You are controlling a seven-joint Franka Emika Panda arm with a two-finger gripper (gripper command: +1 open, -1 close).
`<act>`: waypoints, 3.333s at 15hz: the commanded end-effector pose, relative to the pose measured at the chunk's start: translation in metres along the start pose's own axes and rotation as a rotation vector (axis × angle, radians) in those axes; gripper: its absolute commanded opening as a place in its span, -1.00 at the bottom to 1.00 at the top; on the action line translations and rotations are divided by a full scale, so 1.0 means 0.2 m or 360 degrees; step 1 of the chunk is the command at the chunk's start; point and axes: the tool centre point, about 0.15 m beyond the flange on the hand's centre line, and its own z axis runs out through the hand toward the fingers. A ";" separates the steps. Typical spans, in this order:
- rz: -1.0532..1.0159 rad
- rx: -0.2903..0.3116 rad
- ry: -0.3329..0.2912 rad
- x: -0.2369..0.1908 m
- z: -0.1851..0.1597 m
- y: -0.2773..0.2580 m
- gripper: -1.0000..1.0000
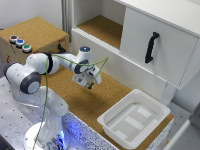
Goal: Put the grasped yellow block on top of the pink block
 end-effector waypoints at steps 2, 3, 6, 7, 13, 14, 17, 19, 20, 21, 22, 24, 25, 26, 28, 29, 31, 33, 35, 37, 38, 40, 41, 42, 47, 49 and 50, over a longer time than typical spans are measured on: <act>0.0110 -0.0005 -0.0171 0.44 0.14 -0.14 -1.00; 0.0112 0.0011 -0.0175 0.48 0.16 -0.15 -1.00; 0.0104 -0.0002 -0.0203 0.56 0.24 -0.18 -1.00; 0.0107 0.0001 -0.0221 0.58 0.28 -0.18 -1.00; 0.0138 0.0012 -0.0272 0.58 0.37 -0.18 -1.00; 0.0150 0.0015 -0.0266 0.56 0.36 -0.17 -1.00; 0.0186 0.0013 -0.0265 0.50 0.34 -0.15 -1.00; 0.0196 0.0002 -0.0249 0.48 0.33 -0.14 -1.00; 0.0189 -0.0002 -0.0237 0.47 0.32 -0.14 -1.00; 0.0192 0.0007 -0.0227 0.46 0.30 -0.14 -1.00; 0.0182 0.0007 -0.0223 0.45 0.30 -0.15 -1.00; 0.0199 0.0017 -0.0211 0.44 0.28 -0.14 1.00; 0.0205 0.0020 -0.0193 0.43 0.26 -0.14 1.00; 0.0215 0.0009 -0.0169 0.43 0.23 -0.14 1.00; 0.0216 -0.0012 -0.0149 0.42 0.20 -0.14 1.00; 0.0216 -0.0012 -0.0149 0.42 0.20 -0.14 1.00; 0.0216 -0.0012 -0.0149 0.42 0.20 -0.14 1.00; 0.0216 -0.0012 -0.0149 0.42 0.20 -0.14 1.00; 0.0216 -0.0012 -0.0149 0.42 0.20 -0.14 1.00; 0.0216 -0.0012 -0.0149 0.42 0.20 -0.14 1.00; 0.0216 -0.0012 -0.0149 0.42 0.20 -0.14 1.00; 0.0216 -0.0012 -0.0149 0.42 0.20 -0.14 1.00; 0.0216 -0.0012 -0.0149 0.42 0.20 -0.14 1.00; 0.0216 -0.0012 -0.0149 0.42 0.20 -0.14 1.00; 0.0171 -0.0040 -0.0059 0.45 -0.05 -0.16 1.00; 0.0150 -0.0058 -0.0023 0.43 -0.18 -0.22 1.00; 0.0129 -0.0063 -0.0016 0.42 -0.23 -0.28 1.00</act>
